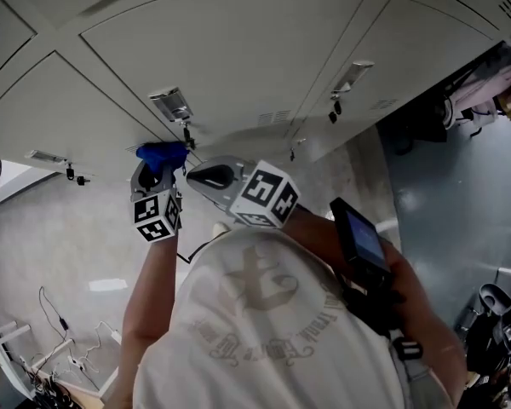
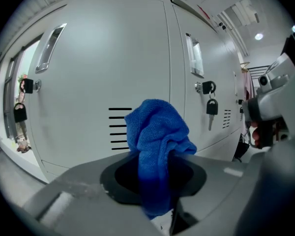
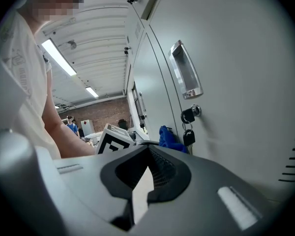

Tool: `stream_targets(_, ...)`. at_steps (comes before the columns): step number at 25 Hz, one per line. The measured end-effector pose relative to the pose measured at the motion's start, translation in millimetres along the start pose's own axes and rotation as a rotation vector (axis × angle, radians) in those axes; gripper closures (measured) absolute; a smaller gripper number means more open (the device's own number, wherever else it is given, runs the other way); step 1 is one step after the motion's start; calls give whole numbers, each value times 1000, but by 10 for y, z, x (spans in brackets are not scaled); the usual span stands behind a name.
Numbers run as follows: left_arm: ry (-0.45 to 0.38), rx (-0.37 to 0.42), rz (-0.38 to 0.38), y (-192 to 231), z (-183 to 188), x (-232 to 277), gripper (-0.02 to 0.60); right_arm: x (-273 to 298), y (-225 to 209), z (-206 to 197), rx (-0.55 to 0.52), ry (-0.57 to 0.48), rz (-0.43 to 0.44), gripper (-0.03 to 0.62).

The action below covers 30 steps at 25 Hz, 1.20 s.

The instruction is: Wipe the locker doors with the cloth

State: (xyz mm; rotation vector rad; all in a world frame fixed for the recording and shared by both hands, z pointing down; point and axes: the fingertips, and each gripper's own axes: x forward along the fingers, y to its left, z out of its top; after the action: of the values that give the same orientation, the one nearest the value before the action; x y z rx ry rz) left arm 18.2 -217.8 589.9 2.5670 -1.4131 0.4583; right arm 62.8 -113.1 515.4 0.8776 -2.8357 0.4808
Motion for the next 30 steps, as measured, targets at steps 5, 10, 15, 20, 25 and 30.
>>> stream_targets(5,-57,20,-5,-217,105,-99,459,-157,50,-10,-15,-11,82,586)
stream_targets(10,-71,-32,27,-383,54,-419,459,-347,14,-135,0,-8,133,586)
stream_targets(15,-65,-72,62,-516,-44,-865,459,-432,55,-226,45,-21,160,586)
stream_targets(20,-54,-123,94,-690,-149,-1127,459,-476,185,-327,64,-23,210,586)
stream_targets(25,-40,-114,68,-898,-269,-1230,459,-569,235,-431,102,-31,191,586)
stream_targets(30,-59,-117,18,-1028,-291,-1260,459,-695,228,-516,64,-39,129,586)
